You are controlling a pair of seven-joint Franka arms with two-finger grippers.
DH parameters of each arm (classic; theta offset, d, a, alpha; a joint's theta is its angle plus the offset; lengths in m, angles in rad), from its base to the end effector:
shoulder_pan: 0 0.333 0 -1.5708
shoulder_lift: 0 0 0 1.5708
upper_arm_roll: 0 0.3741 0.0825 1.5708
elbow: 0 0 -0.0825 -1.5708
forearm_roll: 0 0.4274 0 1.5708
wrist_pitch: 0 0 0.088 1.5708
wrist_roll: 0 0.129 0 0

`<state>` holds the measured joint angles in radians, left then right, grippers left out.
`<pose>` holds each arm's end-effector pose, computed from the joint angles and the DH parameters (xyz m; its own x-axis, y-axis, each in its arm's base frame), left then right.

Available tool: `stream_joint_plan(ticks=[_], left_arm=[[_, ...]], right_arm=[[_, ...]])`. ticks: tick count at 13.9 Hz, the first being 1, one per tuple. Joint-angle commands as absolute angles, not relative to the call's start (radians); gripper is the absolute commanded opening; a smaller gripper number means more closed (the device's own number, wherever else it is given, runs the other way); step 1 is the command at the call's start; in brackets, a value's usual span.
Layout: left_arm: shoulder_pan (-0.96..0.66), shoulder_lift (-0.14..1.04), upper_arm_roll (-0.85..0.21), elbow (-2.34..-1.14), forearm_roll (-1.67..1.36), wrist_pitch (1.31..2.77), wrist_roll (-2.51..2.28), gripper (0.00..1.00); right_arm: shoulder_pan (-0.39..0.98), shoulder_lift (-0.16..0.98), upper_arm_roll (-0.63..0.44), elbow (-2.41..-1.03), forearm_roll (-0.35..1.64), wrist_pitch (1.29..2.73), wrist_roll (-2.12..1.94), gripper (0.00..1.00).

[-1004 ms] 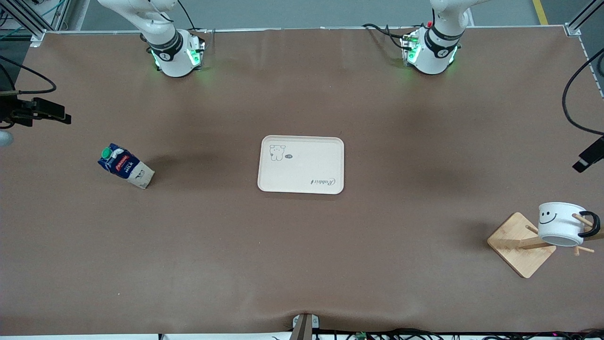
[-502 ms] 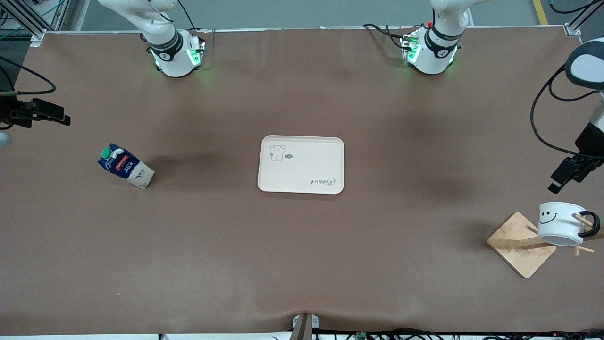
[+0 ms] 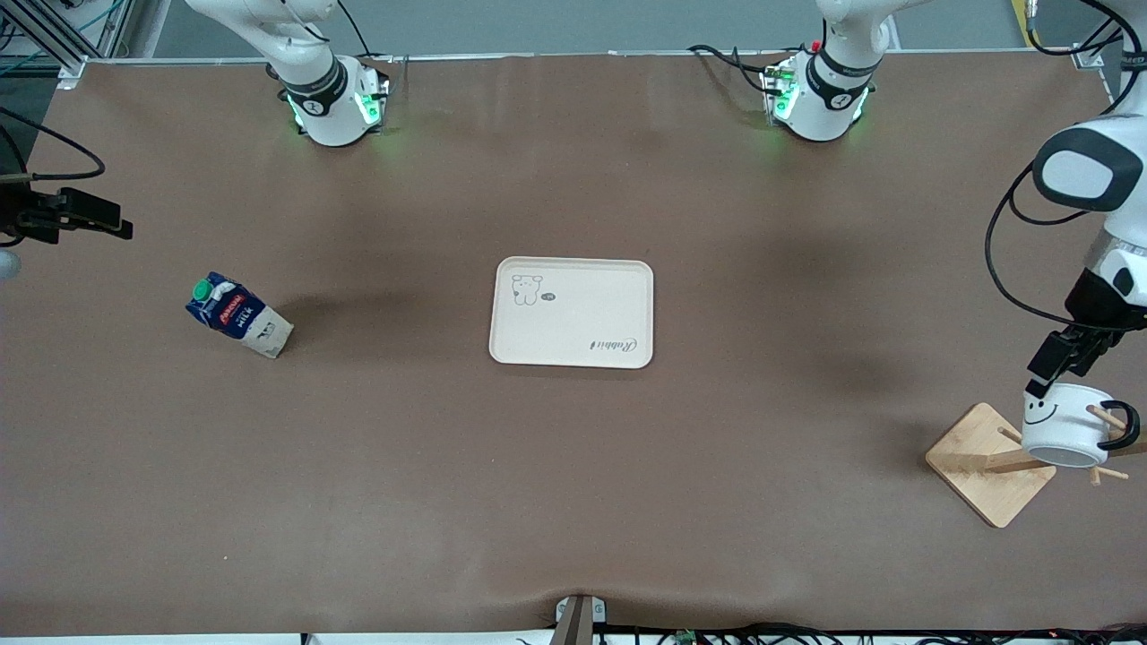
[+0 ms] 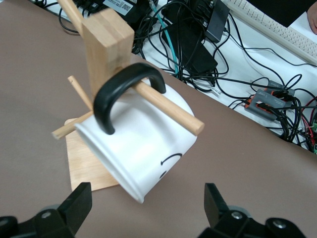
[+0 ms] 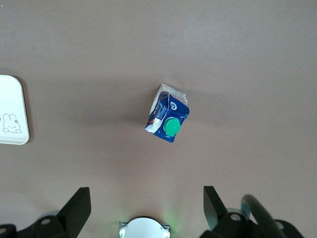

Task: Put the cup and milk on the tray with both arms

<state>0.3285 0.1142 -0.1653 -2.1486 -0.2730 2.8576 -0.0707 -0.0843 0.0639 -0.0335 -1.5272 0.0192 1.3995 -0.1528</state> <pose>0.6390 0.1209 0.4279 0.7251 0.4606 0.5120 0.3784 -0.8876 0.2627 0.5933 -0.0668 0.6315 0.9818 0.0400 -0.1856 0.0320 -0.9984 -0.0458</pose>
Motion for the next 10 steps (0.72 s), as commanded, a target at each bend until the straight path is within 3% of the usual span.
stream_joint_plan(ticks=[1,4,7,10], left_arm=[[0.33,0.139,-0.176,-2.135,-0.295,2.896,-0.051,0.96],[0.33,0.161,-0.195,-2.128,-0.295,2.941,-0.051,0.71],[0.333,0.149,-0.195,-2.141,-0.296,2.941,-0.04,0.56],[0.334,0.141,-0.193,-2.146,-0.295,2.939,-0.032,0.55]], right_arm=[[-0.101,0.067,-0.025,-1.514,0.035,1.397,-0.164,1.0],[-0.1,0.067,-0.025,-1.514,0.035,1.397,-0.164,1.0],[-0.1,0.067,-0.025,-1.513,0.035,1.397,-0.164,1.0],[-0.097,0.11,-0.021,-1.491,0.034,1.393,-0.163,1.0]])
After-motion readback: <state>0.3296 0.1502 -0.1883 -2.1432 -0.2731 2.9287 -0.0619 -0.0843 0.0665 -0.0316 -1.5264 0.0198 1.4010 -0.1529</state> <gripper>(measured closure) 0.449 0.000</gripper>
